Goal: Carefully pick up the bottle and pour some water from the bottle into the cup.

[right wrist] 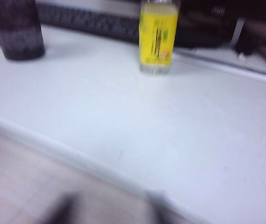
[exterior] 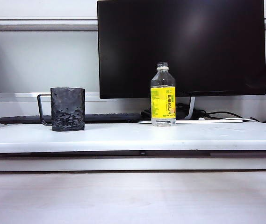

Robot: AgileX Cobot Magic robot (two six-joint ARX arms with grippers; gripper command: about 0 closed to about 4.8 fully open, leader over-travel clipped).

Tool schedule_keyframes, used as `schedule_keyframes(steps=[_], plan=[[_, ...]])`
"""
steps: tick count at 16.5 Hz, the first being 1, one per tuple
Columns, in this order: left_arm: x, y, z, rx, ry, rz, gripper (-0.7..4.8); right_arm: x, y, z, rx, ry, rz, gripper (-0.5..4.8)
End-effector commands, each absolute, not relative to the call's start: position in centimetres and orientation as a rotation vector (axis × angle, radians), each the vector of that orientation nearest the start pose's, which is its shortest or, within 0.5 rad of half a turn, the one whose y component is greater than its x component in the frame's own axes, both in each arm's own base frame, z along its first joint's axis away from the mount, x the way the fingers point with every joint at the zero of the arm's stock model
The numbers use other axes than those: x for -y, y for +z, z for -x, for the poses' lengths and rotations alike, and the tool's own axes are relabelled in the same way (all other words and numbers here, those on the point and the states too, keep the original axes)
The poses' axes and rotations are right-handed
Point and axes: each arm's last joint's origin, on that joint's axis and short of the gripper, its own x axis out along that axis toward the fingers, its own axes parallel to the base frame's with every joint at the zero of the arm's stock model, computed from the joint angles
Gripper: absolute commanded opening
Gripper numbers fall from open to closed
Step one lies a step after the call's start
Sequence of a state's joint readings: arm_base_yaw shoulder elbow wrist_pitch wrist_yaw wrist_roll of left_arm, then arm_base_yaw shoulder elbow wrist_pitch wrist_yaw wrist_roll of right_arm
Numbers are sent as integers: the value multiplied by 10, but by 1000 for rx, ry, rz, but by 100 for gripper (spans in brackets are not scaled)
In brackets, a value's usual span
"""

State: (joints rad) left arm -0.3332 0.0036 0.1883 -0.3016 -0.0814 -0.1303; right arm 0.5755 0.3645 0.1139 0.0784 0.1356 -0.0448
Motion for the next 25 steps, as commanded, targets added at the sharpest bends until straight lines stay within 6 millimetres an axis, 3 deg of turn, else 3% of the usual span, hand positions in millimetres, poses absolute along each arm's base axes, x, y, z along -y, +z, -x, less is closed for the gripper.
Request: schedule_keyframes(steps=[1,6,18,25], plan=[[25,185,-81,-161,-228,99,-5,-62,172,-103,-153,423,119,-5],[26,180,-81,-197,-235,118,-5,-60,144,-100,-243,430,150,4],[25,172,-84,-212,-218,117,-5,-59,146,-99,-225,428,143,22],[5,161,-88,-252,13,138,-4,-38,172,-89,63,296,35,22]])
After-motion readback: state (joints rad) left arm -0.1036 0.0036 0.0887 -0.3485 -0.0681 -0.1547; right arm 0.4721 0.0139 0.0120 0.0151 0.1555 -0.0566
